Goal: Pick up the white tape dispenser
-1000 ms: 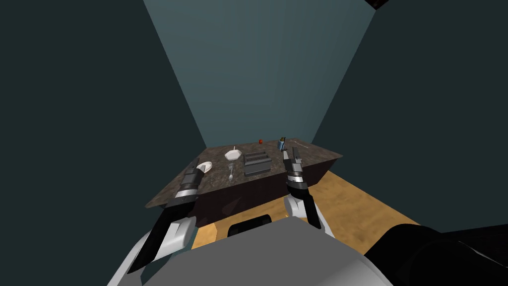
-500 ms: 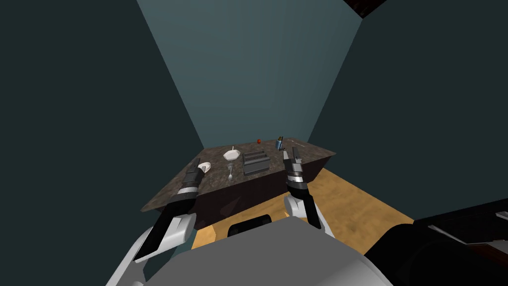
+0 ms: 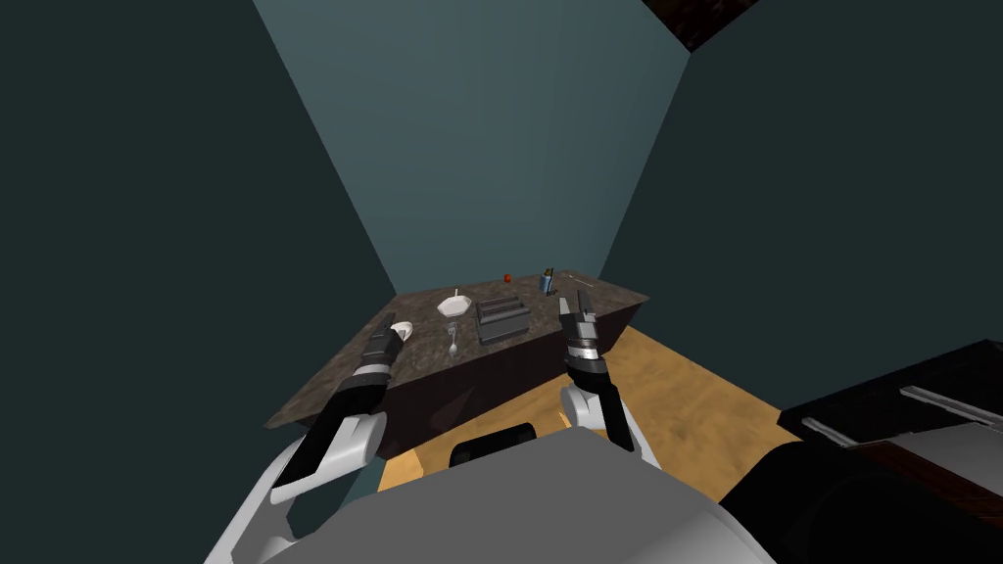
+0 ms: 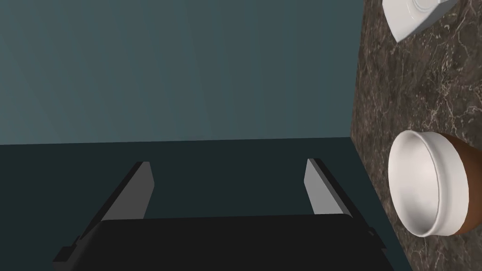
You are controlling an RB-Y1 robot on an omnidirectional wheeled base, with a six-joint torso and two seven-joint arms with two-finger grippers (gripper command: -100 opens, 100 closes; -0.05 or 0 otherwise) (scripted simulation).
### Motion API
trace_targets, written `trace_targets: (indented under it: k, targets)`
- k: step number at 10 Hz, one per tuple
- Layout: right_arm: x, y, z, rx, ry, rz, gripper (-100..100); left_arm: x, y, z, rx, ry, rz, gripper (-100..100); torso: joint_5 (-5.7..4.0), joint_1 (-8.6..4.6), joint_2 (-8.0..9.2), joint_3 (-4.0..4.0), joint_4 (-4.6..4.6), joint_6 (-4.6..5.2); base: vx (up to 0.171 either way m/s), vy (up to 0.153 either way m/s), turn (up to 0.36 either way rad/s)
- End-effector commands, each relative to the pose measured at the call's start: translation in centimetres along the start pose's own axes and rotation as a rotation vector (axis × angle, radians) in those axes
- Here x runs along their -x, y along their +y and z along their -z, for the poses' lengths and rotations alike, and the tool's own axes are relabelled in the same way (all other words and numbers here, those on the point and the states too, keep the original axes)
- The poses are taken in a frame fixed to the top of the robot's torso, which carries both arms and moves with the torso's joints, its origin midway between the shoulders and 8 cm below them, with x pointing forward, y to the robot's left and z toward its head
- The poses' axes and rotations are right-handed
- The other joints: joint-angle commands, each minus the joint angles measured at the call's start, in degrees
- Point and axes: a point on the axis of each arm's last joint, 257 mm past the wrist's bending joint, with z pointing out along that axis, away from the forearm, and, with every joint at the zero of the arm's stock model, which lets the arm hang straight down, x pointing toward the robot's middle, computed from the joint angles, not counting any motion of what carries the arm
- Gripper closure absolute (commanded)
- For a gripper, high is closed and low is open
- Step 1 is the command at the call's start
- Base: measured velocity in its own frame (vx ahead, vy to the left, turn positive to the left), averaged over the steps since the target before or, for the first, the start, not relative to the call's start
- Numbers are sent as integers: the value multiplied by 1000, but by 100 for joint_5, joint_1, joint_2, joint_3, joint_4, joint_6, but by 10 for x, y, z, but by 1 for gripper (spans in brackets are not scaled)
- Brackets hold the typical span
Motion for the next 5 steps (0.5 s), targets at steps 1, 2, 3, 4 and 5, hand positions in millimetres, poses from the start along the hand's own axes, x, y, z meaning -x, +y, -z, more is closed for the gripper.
trace_targets:
  k: [1, 2, 3, 4, 5]
  targets:
    - [0, 0, 0, 0, 0, 0, 0, 2, 9, -2, 37, -6, 8, -100, 0, 0, 0, 0, 0, 0, -20, 26, -58]
    - [0, 0, 0, 0, 0, 0, 0, 6, 15, -6, 61, -17, 23, -100, 0, -1, -1, 0, 0, -2, -18, 29, -94]
    - [0, 0, 0, 0, 0, 0, 0, 6, 19, -5, 79, -18, 23, -100, 0, 0, -2, -1, 0, -1, -15, 24, -74]
    - [0, 0, 0, 0, 0, 0, 0, 10, 24, -9, 99, -28, 38, -100, 0, -2, -3, -1, -1, -2, -15, 20, -115]
    - [0, 0, 0, 0, 0, 0, 0, 10, 30, -9, 122, -30, 38, -100, -1, -3, -3, -2, -1, -1, -14, 18, -58]
